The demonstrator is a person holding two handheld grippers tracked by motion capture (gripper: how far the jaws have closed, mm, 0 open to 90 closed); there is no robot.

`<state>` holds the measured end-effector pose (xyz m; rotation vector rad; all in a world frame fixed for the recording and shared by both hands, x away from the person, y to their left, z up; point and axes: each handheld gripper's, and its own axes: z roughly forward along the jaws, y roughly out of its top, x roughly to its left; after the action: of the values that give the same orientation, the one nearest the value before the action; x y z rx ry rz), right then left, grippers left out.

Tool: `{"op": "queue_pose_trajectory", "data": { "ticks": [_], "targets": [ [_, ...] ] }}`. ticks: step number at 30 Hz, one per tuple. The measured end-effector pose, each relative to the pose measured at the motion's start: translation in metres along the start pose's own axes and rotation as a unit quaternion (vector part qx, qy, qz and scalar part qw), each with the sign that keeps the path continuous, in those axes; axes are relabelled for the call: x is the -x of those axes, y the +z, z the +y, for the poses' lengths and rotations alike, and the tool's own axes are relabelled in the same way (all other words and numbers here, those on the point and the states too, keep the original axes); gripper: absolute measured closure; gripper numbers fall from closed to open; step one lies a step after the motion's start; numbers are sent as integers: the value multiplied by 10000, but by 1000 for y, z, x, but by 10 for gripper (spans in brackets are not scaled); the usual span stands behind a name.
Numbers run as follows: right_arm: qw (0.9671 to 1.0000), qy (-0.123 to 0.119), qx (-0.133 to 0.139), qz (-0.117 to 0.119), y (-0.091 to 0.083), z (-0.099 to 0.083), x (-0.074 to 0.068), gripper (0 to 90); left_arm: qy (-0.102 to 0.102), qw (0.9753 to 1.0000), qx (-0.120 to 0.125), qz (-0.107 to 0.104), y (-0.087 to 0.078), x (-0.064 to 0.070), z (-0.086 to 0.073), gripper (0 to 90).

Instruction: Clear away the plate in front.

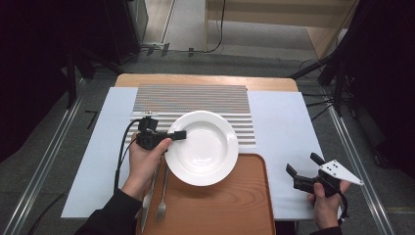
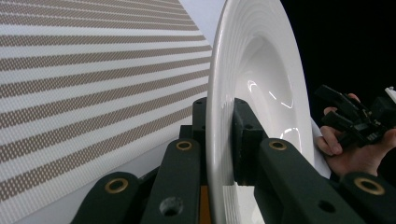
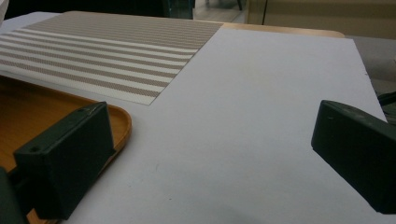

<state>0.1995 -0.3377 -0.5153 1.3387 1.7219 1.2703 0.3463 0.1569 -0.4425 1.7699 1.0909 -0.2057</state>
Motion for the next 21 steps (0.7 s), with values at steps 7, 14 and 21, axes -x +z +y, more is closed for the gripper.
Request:
{"op": "queue_pose_trajectory", "data": {
  "ticks": [7,14,21],
  "targets": [
    [10000,0,-6,-12,0,0,0,0,8,10000,-43,-66,-4,3,-14,815],
    [10000,-2,-2,-18,0,0,0,0,-27,9997,-154,-169,-3,11,-26,815],
    [10000,-1,2,-24,0,0,0,0,83,9994,-258,-233,-3,20,-39,814]
  ]
}}
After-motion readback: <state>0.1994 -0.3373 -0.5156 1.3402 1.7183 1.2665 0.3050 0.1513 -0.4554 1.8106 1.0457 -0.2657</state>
